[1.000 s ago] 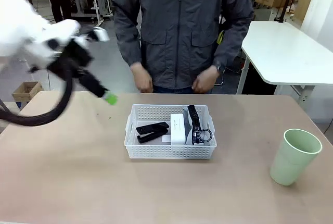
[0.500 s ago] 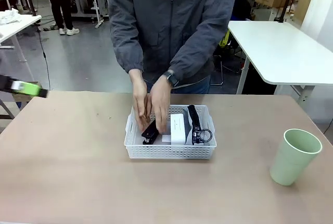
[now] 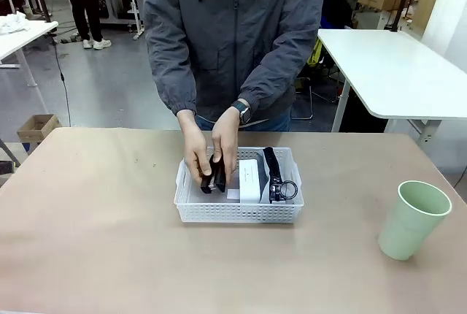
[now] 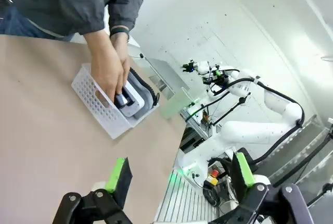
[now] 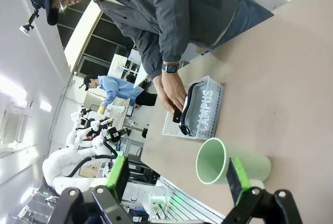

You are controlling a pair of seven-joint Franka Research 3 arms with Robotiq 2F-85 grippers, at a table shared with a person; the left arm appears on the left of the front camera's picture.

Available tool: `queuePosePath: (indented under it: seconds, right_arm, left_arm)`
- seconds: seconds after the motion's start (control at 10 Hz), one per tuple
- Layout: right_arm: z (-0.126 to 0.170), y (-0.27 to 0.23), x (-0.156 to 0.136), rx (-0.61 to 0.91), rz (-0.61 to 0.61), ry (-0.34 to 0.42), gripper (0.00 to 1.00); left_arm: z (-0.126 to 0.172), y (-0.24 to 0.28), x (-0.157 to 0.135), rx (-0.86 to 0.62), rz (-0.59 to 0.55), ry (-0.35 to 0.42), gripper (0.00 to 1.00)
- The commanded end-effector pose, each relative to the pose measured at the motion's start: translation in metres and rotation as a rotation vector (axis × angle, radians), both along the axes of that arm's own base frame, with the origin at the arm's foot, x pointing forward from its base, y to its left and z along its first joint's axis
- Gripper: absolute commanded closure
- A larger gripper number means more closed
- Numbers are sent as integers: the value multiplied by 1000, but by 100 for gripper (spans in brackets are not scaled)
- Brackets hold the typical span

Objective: Efficiently arrange items inside the basket to fit them all.
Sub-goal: Pick up the Stapler and place it inside the Organizing basket, then pick up the Reusable plastic cup and place it inside the Organizing basket.

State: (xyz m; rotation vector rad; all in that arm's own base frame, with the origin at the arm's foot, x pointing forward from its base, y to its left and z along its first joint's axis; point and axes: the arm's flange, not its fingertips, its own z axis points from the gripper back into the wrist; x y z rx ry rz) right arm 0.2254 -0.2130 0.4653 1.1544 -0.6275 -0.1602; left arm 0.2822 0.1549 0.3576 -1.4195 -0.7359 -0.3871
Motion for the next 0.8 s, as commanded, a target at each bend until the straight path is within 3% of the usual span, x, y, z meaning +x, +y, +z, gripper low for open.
queuePosePath:
  seconds: [0.0, 0.7]
  right_arm:
    - [2, -1, 2, 7, -1, -40, 0]
    - [2, -1, 2, 7, -1, -40, 0]
  left_arm:
    - [42, -15, 8, 71, -12, -61, 0]
    - [42, -15, 8, 71, -12, -61, 0]
